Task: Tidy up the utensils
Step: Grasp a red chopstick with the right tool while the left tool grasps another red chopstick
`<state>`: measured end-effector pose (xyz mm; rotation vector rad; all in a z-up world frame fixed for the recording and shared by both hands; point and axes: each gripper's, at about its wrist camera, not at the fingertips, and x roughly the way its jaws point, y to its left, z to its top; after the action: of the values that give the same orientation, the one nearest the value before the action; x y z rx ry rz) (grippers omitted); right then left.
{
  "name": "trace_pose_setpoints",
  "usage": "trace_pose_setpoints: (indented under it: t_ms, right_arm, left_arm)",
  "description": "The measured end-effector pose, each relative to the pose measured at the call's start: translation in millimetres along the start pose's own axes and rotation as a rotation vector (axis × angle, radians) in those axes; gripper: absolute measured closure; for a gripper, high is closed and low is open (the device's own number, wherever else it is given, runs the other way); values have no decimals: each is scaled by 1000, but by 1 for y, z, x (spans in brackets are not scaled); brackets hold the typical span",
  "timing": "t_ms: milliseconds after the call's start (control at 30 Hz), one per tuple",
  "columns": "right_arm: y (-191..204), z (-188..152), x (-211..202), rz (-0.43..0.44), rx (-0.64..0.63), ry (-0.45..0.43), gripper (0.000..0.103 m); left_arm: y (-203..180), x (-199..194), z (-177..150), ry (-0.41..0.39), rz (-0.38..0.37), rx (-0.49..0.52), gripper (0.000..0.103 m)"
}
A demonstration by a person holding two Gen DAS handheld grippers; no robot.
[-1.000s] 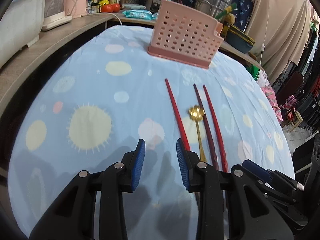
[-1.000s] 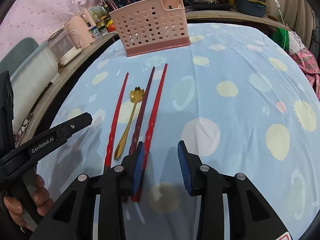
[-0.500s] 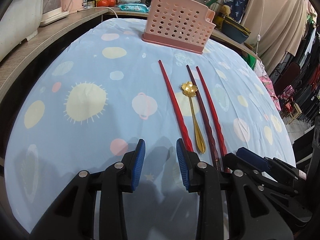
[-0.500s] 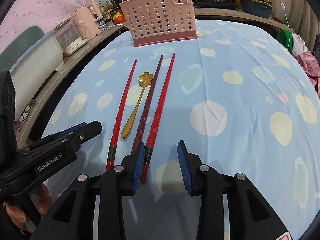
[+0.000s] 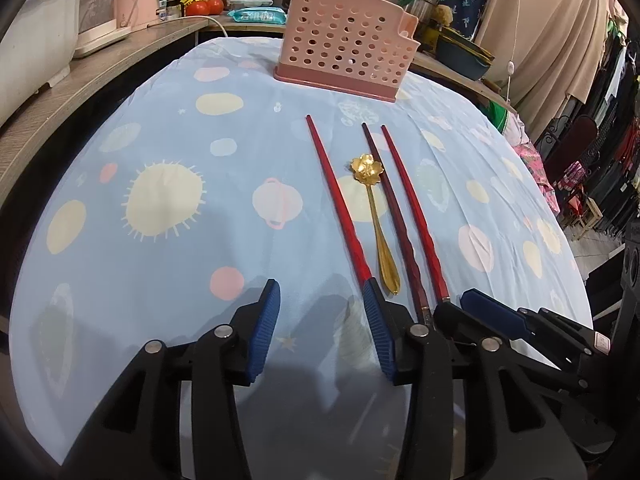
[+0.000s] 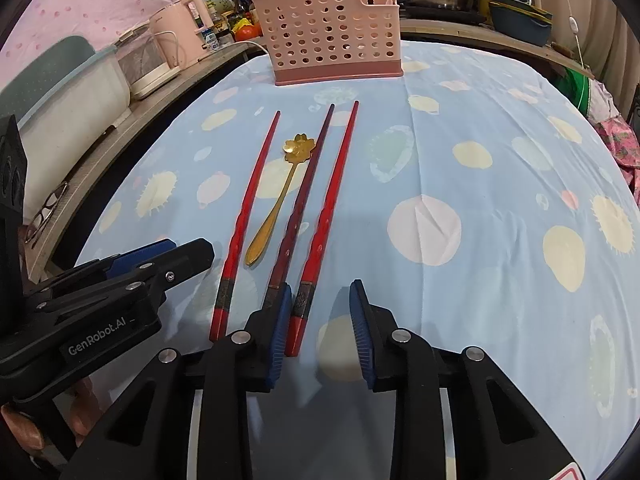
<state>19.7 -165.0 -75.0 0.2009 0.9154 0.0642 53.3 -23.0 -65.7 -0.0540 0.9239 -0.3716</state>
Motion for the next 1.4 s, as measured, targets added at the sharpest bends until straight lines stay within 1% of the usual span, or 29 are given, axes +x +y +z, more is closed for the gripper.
trace_pose_setpoints:
  t_ms: [100,133,200,333,533,667,800,900,967,1033,1067,1167,1233,1333,1400]
  right_arm:
    - [-1,0,0,-6,6,-1,80]
    - [-2,-1,0,-8,9,-1,82]
    - [-4,-1,0,-10,14,-1,86]
    - [-7,-1,-1,-14,22,-2,90]
    - [-11,-3,-2,-17,32,-5,95]
    - [-13,-3,-3,-14,40,-5,96]
    - [-13,-4,-3,-14,39,-5,96]
    - [-14,-4,-3,-13,40,-5,96]
    - [-14,-4,-3,-14,40,-5,96]
    - [-14,-4,-3,-13,40,-5,96]
    - [-14,-4,-3,-13,41,-5,96]
    - [-14,-4,-3,-13,40,-6,96]
    - [-14,-4,-3,-13,41,-5,96]
    - [-14,-4,-3,-13,40,-6,96]
    - [-14,-4,-3,-13,40,-6,96]
  left_arm:
    - [-3,1,-1,7,-6,10,59]
    - [-4,0,-2,8,-7,12,53]
    - [-7,-2,-3,0,-10,21,50]
    - [-13,-5,-4,-9,-26,49,48]
    - [-19,-1,-7,9,-31,64,48]
    - [-18,2,-9,22,-21,61,48]
    - [-21,3,-11,20,-3,82,49]
    - [-21,4,-12,19,4,90,53]
    - [-22,4,-12,18,3,97,64]
    - [-22,4,-12,17,0,103,67]
    - [-22,3,-12,17,-4,106,71]
    - [-24,4,-13,19,-13,118,77]
    - [-26,4,-13,22,-19,126,85]
    - [-27,4,-13,25,-24,130,91]
    - [-26,4,-13,27,-25,127,92]
